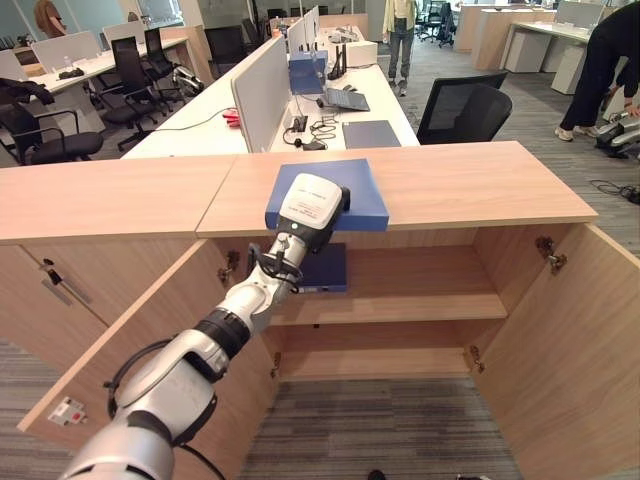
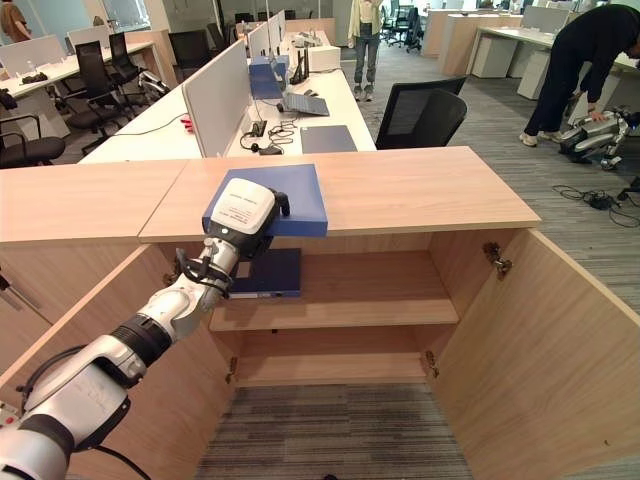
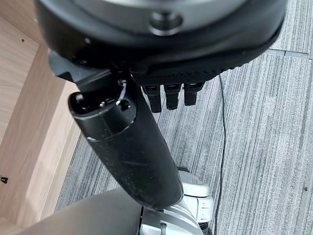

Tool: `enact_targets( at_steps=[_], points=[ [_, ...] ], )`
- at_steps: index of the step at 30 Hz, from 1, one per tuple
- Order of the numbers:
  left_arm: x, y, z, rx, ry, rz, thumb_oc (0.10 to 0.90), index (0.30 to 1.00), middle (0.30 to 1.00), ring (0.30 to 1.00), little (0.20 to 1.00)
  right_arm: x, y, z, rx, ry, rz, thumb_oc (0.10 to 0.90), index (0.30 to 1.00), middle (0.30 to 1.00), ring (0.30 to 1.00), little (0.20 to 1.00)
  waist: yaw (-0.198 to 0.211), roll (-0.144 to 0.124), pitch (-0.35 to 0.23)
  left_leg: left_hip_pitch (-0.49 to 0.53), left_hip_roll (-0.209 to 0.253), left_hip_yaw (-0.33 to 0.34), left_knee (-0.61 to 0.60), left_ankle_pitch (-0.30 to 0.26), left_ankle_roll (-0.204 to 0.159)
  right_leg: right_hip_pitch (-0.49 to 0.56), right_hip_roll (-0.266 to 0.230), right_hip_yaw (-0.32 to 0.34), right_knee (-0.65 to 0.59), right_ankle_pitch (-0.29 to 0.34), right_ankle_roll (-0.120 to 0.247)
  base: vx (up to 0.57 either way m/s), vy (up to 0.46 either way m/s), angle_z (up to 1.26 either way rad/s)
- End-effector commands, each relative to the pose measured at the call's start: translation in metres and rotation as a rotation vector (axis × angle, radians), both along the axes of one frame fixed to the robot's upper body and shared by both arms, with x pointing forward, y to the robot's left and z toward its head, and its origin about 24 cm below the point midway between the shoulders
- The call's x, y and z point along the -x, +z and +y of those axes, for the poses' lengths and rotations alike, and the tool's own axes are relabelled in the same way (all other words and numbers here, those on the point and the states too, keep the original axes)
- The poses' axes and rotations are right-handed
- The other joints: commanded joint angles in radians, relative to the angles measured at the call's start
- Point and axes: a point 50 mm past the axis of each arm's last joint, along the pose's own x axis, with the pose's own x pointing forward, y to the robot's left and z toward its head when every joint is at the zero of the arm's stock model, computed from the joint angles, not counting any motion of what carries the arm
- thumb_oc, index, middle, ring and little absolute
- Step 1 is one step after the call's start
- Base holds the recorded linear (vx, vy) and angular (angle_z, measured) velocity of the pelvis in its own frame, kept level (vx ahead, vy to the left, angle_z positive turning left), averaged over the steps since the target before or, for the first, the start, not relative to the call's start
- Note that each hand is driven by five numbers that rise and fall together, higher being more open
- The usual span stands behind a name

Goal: Put the empty folder in the office cabinet

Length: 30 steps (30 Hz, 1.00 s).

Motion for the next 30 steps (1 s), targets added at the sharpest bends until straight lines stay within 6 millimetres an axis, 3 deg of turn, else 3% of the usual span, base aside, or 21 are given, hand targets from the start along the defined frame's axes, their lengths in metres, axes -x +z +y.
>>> enact_targets(
  at_steps=[1,4,5,6,8,9,10,12,13,14,16,17,18,19,21,22,24,27,28,29,30],
  points=[
    [-0.017,0.038,0.008,0.06,0.054,-0.053,0.4,0.3,0.3,0.3,0.3,-0.014,0.005,-0.013,0.064,0.018,-0.037,0.8,0.9,0.9,0.9,0.9,-0.004,-0.015,-0.032,-0.037,-0.029,-0.044,-0.008,-0.051,-0.023,0.126,0.021,-0.011,0.009,-0.163,0.054,0.0,0.0,0.0],
    [-0.002,0.048,-0.01,0.164,-0.082,-0.054,0.4,0.3,0.3,0.3,0.3,-0.013,0.005,-0.012,0.06,-0.007,-0.042,0.8,0.9,0.9,0.9,0.9,0.0,-0.018,-0.031,-0.04,-0.029,-0.05,-0.008,-0.049,-0.022,0.124,0.019,-0.016,0.009,-0.162,0.052,0.0,0.0,0.0],
    [0.011,0.05,-0.019,0.224,-0.179,-0.032,0.4,0.3,0.3,0.3,0.3,-0.012,0.005,-0.012,0.056,-0.024,-0.044,0.8,0.9,0.9,0.9,0.9,0.005,-0.018,-0.028,-0.041,-0.03,-0.054,-0.008,-0.049,-0.022,0.122,0.018,-0.02,0.009,-0.162,0.052,0.0,0.01,0.06],
    [0.041,0.049,-0.028,0.327,-0.356,0.031,0.4,0.3,0.3,0.3,0.3,-0.01,0.005,-0.012,0.046,-0.062,-0.048,0.8,0.9,0.9,0.9,0.9,0.018,-0.02,-0.024,-0.044,-0.032,-0.061,-0.008,-0.05,-0.021,0.121,0.016,-0.025,0.009,-0.16,0.053,0.0,0.0,0.0],
    [0.052,0.045,-0.024,0.371,-0.381,0.063,0.4,0.3,0.3,0.3,0.3,-0.009,0.004,-0.011,0.04,-0.069,-0.049,0.8,0.9,0.9,0.9,0.9,0.021,-0.02,-0.024,-0.043,-0.033,-0.062,-0.008,-0.05,-0.02,0.121,0.016,-0.025,0.009,-0.159,0.053,0.0,0.0,0.0],
    [0.07,0.031,-0.017,0.493,-0.429,0.17,0.4,0.3,0.3,0.3,0.3,-0.008,0.004,-0.01,0.024,-0.089,-0.053,0.8,0.9,0.9,0.9,0.9,0.033,-0.021,-0.018,-0.042,-0.033,-0.066,-0.008,-0.05,-0.02,0.121,0.014,-0.028,0.009,-0.157,0.053,0.01,0.009,0.09],
    [0.07,0.031,-0.016,0.493,-0.427,0.172,0.4,0.3,0.3,0.3,0.3,-0.008,0.004,-0.01,0.025,-0.088,-0.052,0.8,0.9,0.9,0.9,0.9,0.032,-0.021,-0.02,-0.042,-0.033,-0.066,-0.008,-0.05,-0.02,0.121,0.014,-0.028,0.009,-0.157,0.053,0.01,0.012,0.06],
    [0.096,0.021,-0.006,0.637,-0.515,0.329,0.4,0.3,0.3,0.3,0.3,-0.007,0.004,-0.01,0.003,-0.103,-0.057,0.8,0.9,0.9,0.9,0.9,0.044,-0.019,-0.014,-0.042,-0.032,-0.07,-0.008,-0.049,-0.02,0.122,0.013,-0.032,0.009,-0.155,0.054,0.0,0.0,0.0],
    [0.096,0.021,-0.005,0.637,-0.514,0.33,0.4,0.3,0.3,0.3,0.3,-0.007,0.004,-0.01,0.003,-0.102,-0.056,0.8,0.9,0.9,0.9,0.9,0.043,-0.02,-0.015,-0.042,-0.032,-0.07,-0.008,-0.049,-0.02,0.122,0.013,-0.032,0.009,-0.155,0.054,0.0,0.0,0.0],
    [0.111,0.014,0.003,0.772,-0.578,0.482,0.4,0.3,0.3,0.3,0.3,-0.011,0.005,-0.013,-0.013,-0.104,-0.071,0.8,0.9,0.9,0.9,0.9,0.049,-0.018,-0.011,-0.043,-0.031,-0.07,-0.008,-0.047,-0.021,0.122,0.012,-0.035,0.009,-0.153,0.055,0.0,0.004,0.06],
    [0.118,0.009,0.009,0.852,-0.607,0.586,0.4,0.3,0.3,0.3,0.3,-0.014,0.007,-0.015,-0.021,-0.1,-0.081,0.8,0.9,0.9,0.9,0.9,0.051,-0.016,-0.009,-0.044,-0.031,-0.071,-0.008,-0.046,-0.021,0.121,0.012,-0.037,0.009,-0.151,0.055,0.01,0.005,0.08],
    [0.127,0.0,0.019,1.012,-0.629,0.743,0.4,0.3,0.3,0.3,0.3,-0.016,0.007,-0.015,-0.042,-0.097,-0.08,0.8,0.9,0.9,0.9,0.9,0.057,-0.012,-0.005,-0.037,-0.029,-0.074,-0.008,-0.051,-0.021,0.128,0.012,-0.041,0.009,-0.157,0.056,0.02,0.004,0.14],
    [0.127,0.0,0.02,1.013,-0.628,0.745,0.4,0.3,0.3,0.3,0.3,-0.016,0.007,-0.014,-0.043,-0.096,-0.08,0.8,0.9,0.9,0.9,0.9,0.055,-0.013,-0.005,-0.036,-0.029,-0.074,-0.008,-0.052,-0.021,0.129,0.012,-0.041,0.009,-0.157,0.056,0.01,0.004,0.1],
    [0.133,-0.014,0.024,1.22,-0.658,0.944,0.4,0.3,0.3,0.3,0.3,-0.018,0.007,-0.013,-0.058,-0.074,-0.074,0.8,0.9,0.9,0.9,0.9,0.058,-0.01,-0.002,-0.037,-0.029,-0.075,-0.008,-0.05,-0.022,0.129,0.013,-0.043,0.009,-0.157,0.057,-0.01,-0.003,0.06],
    [0.14,-0.029,0.02,1.368,-0.692,1.155,0.4,0.3,0.3,0.3,0.3,-0.019,0.007,-0.01,-0.074,-0.045,-0.063,0.8,0.9,0.9,0.9,0.9,0.058,-0.007,-0.002,-0.037,-0.028,-0.079,-0.008,-0.05,-0.022,0.13,0.014,-0.044,0.009,-0.16,0.058,0.0,-0.002,0.06],
    [0.14,-0.029,0.02,1.368,-0.692,1.156,0.4,0.3,0.3,0.3,0.3,-0.019,0.007,-0.009,-0.075,-0.045,-0.063,0.8,0.9,0.9,0.9,0.9,0.058,-0.007,-0.002,-0.036,-0.028,-0.079,-0.008,-0.051,-0.022,0.13,0.014,-0.044,0.009,-0.16,0.058,0.0,0.002,0.07],
    [0.144,-0.04,0.01,1.452,-0.727,1.346,0.4,0.3,0.3,0.3,0.3,-0.02,0.005,-0.005,-0.091,-0.02,-0.053,0.8,0.9,0.9,0.9,0.9,0.055,-0.006,-0.001,-0.038,-0.027,-0.082,-0.008,-0.051,-0.021,0.129,0.016,-0.043,0.009,-0.162,0.058,0.0,0.001,0.05],
    [0.145,-0.044,0.016,1.433,-0.692,1.364,0.4,0.3,0.3,0.3,0.3,-0.022,0.005,-0.002,-0.094,-0.007,-0.059,0.8,0.9,0.9,0.9,0.9,0.056,-0.005,-0.002,-0.04,-0.027,-0.083,-0.008,-0.052,-0.021,0.128,0.017,-0.041,0.009,-0.164,0.059,0.0,0.004,-0.08],
    [0.142,-0.051,0.036,1.302,-0.56,1.3,0.4,0.3,0.3,0.3,0.3,-0.025,0.006,-0.003,-0.095,-0.009,-0.071,0.8,0.9,0.9,0.9,0.9,0.061,-0.003,-0.002,-0.04,-0.027,-0.085,-0.008,-0.052,-0.021,0.126,0.018,-0.041,0.009,-0.164,0.06,0.0,0.006,-0.13],
    [0.142,-0.051,0.036,1.301,-0.56,1.3,0.4,0.3,0.3,0.3,0.3,-0.025,0.006,-0.003,-0.096,-0.008,-0.071,0.8,0.9,0.9,0.9,0.9,0.061,-0.003,-0.002,-0.039,-0.027,-0.086,-0.008,-0.052,-0.021,0.127,0.017,-0.041,0.009,-0.164,0.06,0.0,0.01,-0.07],
    [0.139,-0.06,0.058,1.082,-0.405,1.241,0.4,0.3,0.3,0.3,0.3,-0.03,0.008,-0.003,-0.106,-0.013,-0.095,0.8,0.9,0.9,0.9,0.9,0.066,-0.003,-0.003,-0.04,-0.026,-0.087,-0.008,-0.051,-0.022,0.126,0.017,-0.042,0.009,-0.166,0.06,0.01,0.005,0.05]
  ],
)
